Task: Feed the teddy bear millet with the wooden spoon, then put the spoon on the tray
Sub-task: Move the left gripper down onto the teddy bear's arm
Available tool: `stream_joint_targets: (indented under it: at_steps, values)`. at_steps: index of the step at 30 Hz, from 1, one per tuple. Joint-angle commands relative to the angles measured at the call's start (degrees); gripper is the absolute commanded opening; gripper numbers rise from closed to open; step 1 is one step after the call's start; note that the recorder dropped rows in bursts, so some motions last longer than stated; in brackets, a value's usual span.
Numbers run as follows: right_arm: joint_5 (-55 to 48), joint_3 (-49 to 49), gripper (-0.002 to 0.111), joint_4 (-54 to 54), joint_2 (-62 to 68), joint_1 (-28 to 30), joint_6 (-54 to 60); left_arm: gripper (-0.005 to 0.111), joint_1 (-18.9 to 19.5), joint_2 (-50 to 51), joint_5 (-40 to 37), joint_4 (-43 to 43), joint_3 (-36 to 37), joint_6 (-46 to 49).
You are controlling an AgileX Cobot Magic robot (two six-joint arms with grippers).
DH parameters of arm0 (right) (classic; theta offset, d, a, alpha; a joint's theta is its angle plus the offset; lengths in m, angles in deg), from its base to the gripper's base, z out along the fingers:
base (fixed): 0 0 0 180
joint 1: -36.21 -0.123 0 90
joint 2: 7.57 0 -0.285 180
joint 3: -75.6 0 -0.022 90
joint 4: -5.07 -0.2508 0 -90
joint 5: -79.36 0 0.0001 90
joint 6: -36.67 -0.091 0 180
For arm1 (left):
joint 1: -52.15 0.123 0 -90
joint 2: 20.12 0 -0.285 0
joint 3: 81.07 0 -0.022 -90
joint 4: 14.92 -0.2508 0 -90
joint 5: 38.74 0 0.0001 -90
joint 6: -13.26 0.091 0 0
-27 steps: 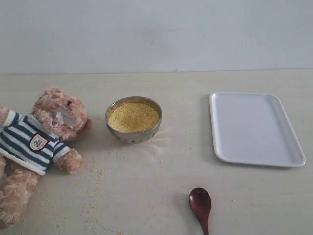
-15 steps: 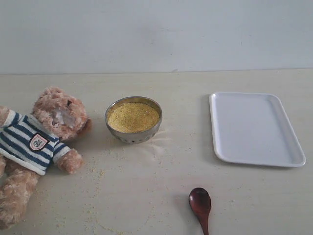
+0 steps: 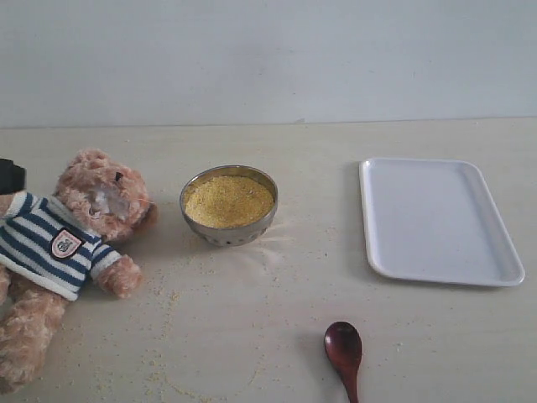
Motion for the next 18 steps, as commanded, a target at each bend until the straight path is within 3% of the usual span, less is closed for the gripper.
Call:
stream_joint_targets:
  at_steps: [1,4,7,10,13,18]
  values:
    - [0.4,0.1,0.001,0.1,-0.2,0.2,0.3,0.005,1.2,10.5,-25.4,-11.9,-14.1,-4.1]
    - [0.4,0.1,0.001,0.1,-0.2,0.2,0.3,0.005,2.3,12.8,-30.8,-22.7,-19.2,-10.3]
    - [0.4,0.1,0.001,0.1,-0.2,0.2,0.3,0.005,3.4,12.4,-29.3,-32.3,-20.0,-14.7]
    - [0.4,0.1,0.001,0.1,-0.2,0.2,0.3,0.014,3.8,12.0,-28.9,-37.0,-20.0,-14.5]
    - [0.4,0.1,0.001,0.1,-0.2,0.2,0.3,0.039,3.8,12.0,-27.7,-38.4,-19.9,-11.4]
    - [0.4,0.1,0.001,0.1,-0.2,0.2,0.3,0.101,3.8,12.0,-21.8,-37.0,-19.8,-11.5]
